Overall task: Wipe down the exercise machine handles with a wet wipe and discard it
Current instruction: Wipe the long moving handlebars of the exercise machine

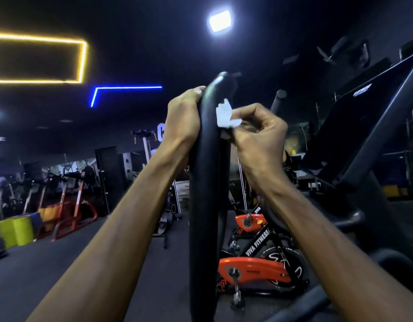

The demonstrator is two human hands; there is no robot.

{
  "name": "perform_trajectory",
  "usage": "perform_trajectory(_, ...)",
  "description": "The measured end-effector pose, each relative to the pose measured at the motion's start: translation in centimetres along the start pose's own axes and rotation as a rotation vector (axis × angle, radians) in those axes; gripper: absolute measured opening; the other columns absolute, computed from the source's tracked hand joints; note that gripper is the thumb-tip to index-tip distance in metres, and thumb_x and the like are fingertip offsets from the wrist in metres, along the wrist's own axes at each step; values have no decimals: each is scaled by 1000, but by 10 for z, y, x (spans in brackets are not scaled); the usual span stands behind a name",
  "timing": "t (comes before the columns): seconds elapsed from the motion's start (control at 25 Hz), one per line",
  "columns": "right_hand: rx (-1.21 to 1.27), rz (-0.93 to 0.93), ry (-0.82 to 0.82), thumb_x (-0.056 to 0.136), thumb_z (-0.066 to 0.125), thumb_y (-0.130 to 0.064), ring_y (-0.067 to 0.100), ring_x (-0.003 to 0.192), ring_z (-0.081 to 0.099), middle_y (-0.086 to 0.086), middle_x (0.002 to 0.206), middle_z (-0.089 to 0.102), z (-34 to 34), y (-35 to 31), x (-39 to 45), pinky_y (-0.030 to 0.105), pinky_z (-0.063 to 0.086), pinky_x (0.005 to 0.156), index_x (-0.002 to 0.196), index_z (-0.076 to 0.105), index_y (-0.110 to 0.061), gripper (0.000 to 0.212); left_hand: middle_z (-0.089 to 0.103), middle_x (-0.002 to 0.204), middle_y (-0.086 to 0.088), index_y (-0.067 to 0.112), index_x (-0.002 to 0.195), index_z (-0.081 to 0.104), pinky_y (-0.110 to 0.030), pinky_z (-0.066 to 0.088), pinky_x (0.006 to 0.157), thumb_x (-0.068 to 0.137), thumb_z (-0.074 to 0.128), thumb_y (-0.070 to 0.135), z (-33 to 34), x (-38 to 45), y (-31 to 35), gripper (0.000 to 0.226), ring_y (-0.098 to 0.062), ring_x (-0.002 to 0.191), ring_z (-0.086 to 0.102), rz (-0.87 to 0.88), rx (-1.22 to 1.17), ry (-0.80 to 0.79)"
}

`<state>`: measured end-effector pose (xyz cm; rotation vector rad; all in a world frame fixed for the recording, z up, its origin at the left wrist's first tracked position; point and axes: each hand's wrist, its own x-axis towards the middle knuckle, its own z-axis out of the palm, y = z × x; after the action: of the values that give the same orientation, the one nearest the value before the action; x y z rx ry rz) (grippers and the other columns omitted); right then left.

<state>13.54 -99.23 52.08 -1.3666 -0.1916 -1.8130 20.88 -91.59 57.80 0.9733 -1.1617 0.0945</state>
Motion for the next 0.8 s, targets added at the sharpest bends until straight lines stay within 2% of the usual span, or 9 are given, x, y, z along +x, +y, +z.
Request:
perform_trajectory(0.04,5,25,16,80,70,13,12,62,61,-6,63,66,0,1,-2,31,55,60,66,64,-17,34,67,70,3,18,73,69,-24,47,64,96,44,14,-1,-2,-1,35,-12,69,58,9,7,-2)
perform_trajectory(0.12,-14,48,4,79,69,15,2,56,57,-12,60,64,-3,6,-24,20,48,56,66,64,-18,36,66,69,5,22,68,69,-30,46,67,97,42,16,-4,-7,-6,40,-13,69,57,31,40,-1)
perform_trajectory(0.2,-36,18,-29,78,65,18,-6,47,50,-20,53,60,-8,9,-48,9,39,51,70,65,-14,33,62,63,9,25,62,64,-29,43,63,98,40,18,-8,-14,-11,43,-11,63,54,71,77,8)
perform_trajectory(0.28,-45,-42,-7,77,62,19,-7,44,47,-21,53,58,-9,7,-50,5,34,50,74,67,-7,27,57,66,1,19,65,58,-32,40,62,100,38,20,-8,-21,-15,40,-14,64,48,102,88,19)
perform_trajectory(0.36,-92,-86,27,78,58,18,-5,49,45,-10,65,62,-7,3,-55,8,32,51,76,67,-12,31,49,72,-6,11,77,53,-35,38,64,101,37,24,-8,-28,-18,32,-17,67,42,109,96,32)
perform_trajectory(0.48,-262,-167,-2,75,51,21,6,63,50,15,82,61,-13,13,-101,12,34,55,81,67,-18,43,51,71,-6,8,81,54,-27,43,60,105,35,29,-12,-44,-27,38,-13,65,45,89,92,23)
perform_trajectory(0.6,-330,-294,-9,77,55,19,6,67,49,9,84,57,-21,17,-105,14,36,61,89,74,-9,35,68,76,-8,0,85,66,-33,57,69,106,35,32,-18,-59,-35,50,-18,70,62,24,-53,-34)
perform_trajectory(0.72,-482,-426,-32,79,63,15,19,76,54,9,82,57,-23,18,-114,29,46,68,95,77,-6,30,75,80,-2,8,87,71,-31,58,75,106,39,29,-26,-68,-44,42,-15,77,70,-26,-175,-56)
perform_trajectory(0.8,-581,-463,-99,76,63,19,29,77,58,14,84,59,-32,24,-143,38,49,68,97,78,-4,35,75,88,-4,9,92,71,-37,57,83,104,42,29,-32,-77,-53,38,-17,85,69,-46,-216,-88)
